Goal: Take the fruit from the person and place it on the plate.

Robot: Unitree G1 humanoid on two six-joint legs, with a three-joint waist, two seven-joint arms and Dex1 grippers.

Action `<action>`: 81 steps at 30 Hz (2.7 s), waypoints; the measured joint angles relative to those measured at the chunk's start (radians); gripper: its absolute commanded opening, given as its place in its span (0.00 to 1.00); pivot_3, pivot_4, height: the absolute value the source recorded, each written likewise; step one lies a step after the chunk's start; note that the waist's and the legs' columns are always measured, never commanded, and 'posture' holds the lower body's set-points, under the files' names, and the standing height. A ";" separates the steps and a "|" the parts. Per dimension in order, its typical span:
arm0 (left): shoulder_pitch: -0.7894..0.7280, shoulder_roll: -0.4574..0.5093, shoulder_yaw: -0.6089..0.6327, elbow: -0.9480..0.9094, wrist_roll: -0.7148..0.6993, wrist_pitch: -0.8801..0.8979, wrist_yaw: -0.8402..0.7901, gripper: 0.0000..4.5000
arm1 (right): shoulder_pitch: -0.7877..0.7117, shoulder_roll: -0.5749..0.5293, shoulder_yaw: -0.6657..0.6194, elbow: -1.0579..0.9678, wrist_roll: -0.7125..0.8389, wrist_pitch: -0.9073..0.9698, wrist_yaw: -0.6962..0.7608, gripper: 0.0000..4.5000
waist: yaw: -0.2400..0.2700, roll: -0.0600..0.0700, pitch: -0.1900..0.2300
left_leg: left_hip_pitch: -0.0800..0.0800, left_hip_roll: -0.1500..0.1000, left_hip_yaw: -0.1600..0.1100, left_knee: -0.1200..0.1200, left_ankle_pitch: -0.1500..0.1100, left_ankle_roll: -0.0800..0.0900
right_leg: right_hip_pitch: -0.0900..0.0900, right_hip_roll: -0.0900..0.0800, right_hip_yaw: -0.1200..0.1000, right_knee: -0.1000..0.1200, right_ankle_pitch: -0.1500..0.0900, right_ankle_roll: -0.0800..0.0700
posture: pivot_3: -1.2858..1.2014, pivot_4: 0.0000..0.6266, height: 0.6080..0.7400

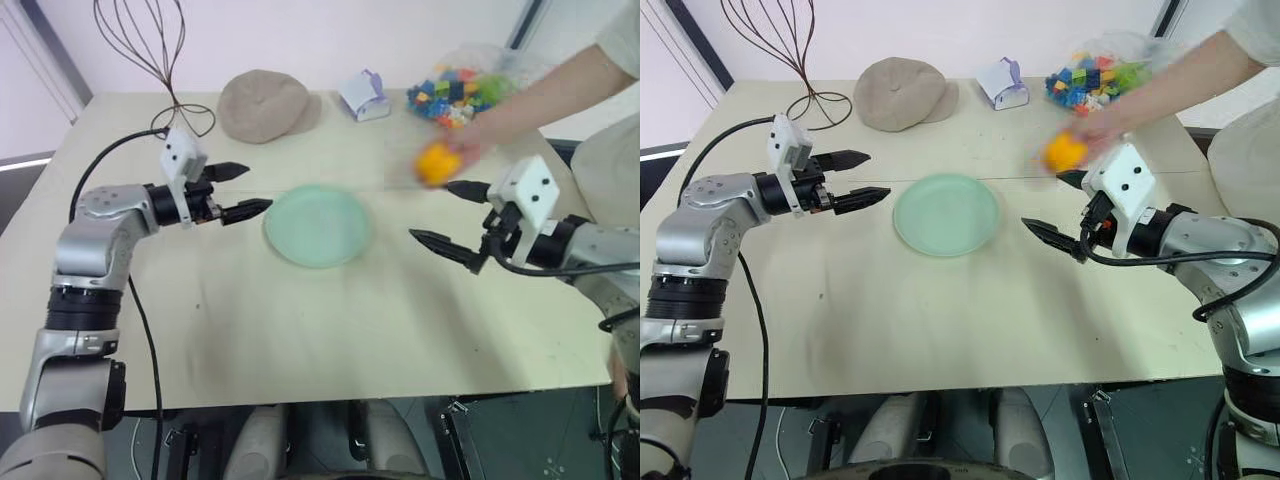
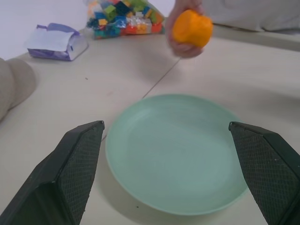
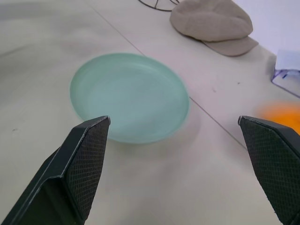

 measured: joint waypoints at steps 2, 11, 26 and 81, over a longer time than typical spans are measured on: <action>0.000 0.000 0.001 -0.001 0.000 0.001 0.001 0.99 | 0.000 0.000 0.003 -0.001 0.001 0.000 0.000 1.00 | 0.001 0.000 0.000 | 0.000 0.000 0.000 0.000 0.000 0.000 | 0.000 0.000 0.000 0.000 0.000 0.000 | 0.52 0.24 1.00; -0.040 -0.033 -0.004 -0.031 -0.014 0.030 0.003 0.99 | 0.074 -0.029 -0.067 -0.011 0.010 0.007 0.010 1.00 | 0.001 0.000 0.000 | -0.001 0.000 0.000 0.000 0.000 0.001 | 0.001 0.000 0.000 -0.002 0.001 0.002 | 0.52 0.24 1.00; -0.106 -0.056 -0.045 0.060 0.004 0.008 -0.073 0.99 | 0.148 -0.032 -0.170 -0.107 0.070 0.070 -0.050 1.00 | -0.001 0.000 0.000 | -0.001 0.000 0.000 0.000 -0.001 0.001 | 0.001 0.000 0.000 -0.004 0.001 0.002 | 0.52 0.24 1.00; 0.098 0.006 0.076 -0.235 -0.034 0.044 0.179 0.99 | -0.381 0.498 -0.016 0.091 0.313 0.411 -0.527 1.00 | -0.002 0.001 0.000 | -0.001 0.000 0.000 -0.005 -0.002 0.002 | -0.002 -0.003 0.002 -0.006 0.002 0.002 | 0.52 0.24 1.00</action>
